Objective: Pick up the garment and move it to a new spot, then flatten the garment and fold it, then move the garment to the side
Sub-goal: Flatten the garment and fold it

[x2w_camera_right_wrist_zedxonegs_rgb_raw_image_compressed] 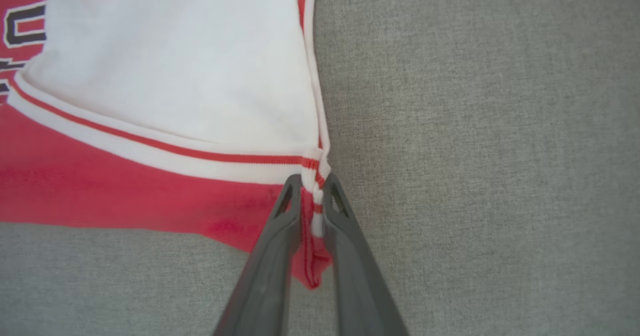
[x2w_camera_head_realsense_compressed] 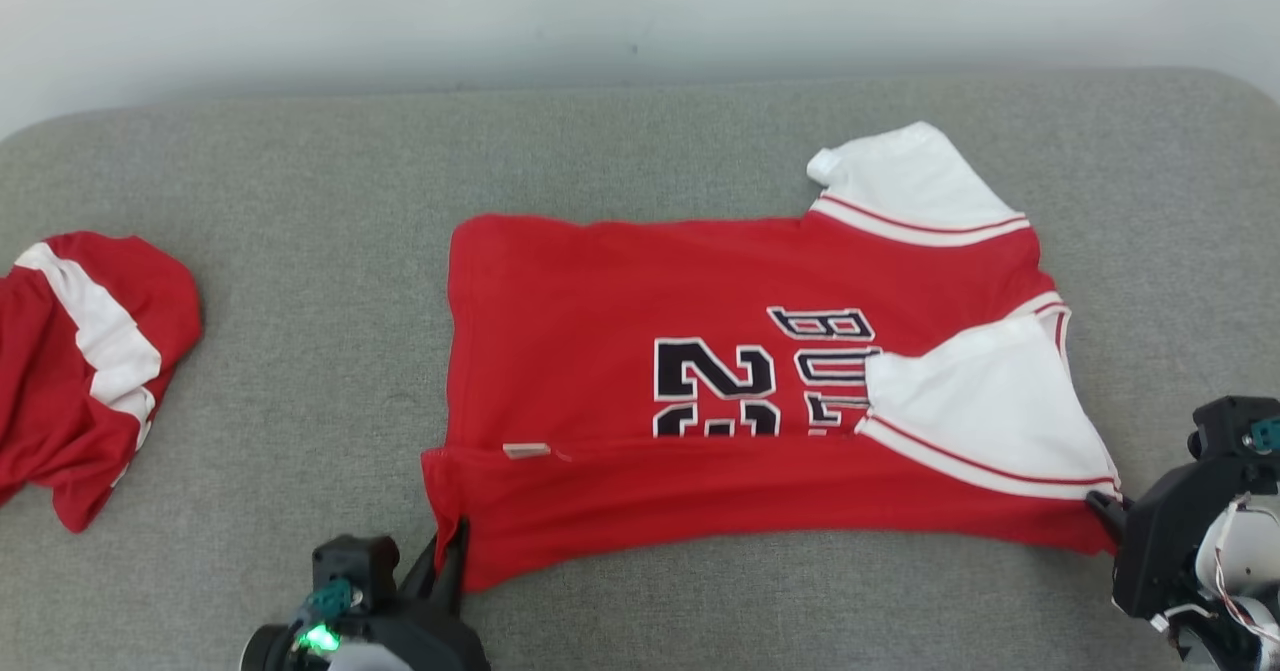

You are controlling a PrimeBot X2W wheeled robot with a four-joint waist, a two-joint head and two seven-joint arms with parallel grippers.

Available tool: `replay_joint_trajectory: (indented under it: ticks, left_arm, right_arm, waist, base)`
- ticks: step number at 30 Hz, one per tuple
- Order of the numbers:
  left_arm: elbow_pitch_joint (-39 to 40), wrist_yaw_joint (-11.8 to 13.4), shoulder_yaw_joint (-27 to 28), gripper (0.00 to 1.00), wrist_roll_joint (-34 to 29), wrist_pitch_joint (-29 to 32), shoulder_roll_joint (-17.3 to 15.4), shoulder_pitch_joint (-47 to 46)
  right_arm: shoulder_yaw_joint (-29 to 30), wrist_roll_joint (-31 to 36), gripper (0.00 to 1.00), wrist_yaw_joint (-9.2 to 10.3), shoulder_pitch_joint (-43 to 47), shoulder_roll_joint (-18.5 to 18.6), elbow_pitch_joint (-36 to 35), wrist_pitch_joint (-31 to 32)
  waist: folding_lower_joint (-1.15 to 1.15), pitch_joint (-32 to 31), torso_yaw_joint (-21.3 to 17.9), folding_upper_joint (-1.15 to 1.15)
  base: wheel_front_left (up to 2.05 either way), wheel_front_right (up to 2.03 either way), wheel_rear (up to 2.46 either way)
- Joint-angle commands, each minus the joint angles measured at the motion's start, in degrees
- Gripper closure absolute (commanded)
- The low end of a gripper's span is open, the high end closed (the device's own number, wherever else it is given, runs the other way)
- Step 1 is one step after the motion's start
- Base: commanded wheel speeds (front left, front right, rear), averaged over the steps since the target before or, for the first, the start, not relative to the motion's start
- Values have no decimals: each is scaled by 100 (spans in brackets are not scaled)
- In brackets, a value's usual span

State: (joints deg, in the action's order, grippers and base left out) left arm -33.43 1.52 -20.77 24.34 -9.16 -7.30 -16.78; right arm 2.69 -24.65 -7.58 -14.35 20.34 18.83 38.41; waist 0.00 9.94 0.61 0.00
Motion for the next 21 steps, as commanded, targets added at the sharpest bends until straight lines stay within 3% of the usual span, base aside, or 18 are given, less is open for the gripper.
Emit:
replay_joint_trajectory:
  ticks: [1, 12, 13, 14, 16, 17, 18, 19, 21]
  left_arm:
    - [40, 54, 13, 100, 33, 33, -102, 191]
    - [1081, 282, -57, 100, 165, 428, -274, 1143]
    - [1140, 304, -50, 78, 198, 467, -271, 1198]
    - [1183, 334, -61, 0, 173, 519, -299, 1235]
    - [1227, 371, -61, 0, 175, 554, -307, 1268]
    - [1270, 381, -56, 0, 195, 566, -309, 1298]
    - [1318, 402, -62, 0, 197, 591, -311, 1321]
    - [1355, 424, -62, 0, 197, 600, -317, 1344]
    - [1437, 478, -29, 0, 205, 610, -345, 1352]
  right_arm:
    - [59, -26, 100, 17, 133, 70, -74, 49]
    - [396, 10, 100, 17, 907, -130, -877, 507]
    - [428, 42, 100, 17, 971, -148, -884, 543]
    - [442, 81, 100, 17, 1029, -165, -884, 568]
    - [458, 117, 100, 17, 1060, -186, -884, 560]
    - [472, 139, 82, 17, 1084, -220, -865, 555]
    - [484, 165, 45, 16, 1101, -256, -849, 542]
    - [519, 210, 0, 16, 1087, -288, -844, 474]
    - [531, 254, 0, 16, 1032, -318, -820, 381]
  waist:
    - [0, -113, -31, 0]
    - [0, -269, -31, 0]
    - [0, -271, -26, 0]
    - [0, -274, -20, 0]
    - [0, -278, -15, 0]
    - [0, -282, -10, 0]
    - [0, -288, -7, 0]
    - [0, -292, -4, 0]
    - [0, -296, 2, 0]
  base:
    - [0, 0, 0]
    - [0, 0, 0]
    - [0, 0, 0]
    - [0, 0, 0]
    - [0, 0, 0]
    - [0, 0, 0]
    - [0, 0, 0]
    - [0, 0, 0]
    - [0, 0, 0]
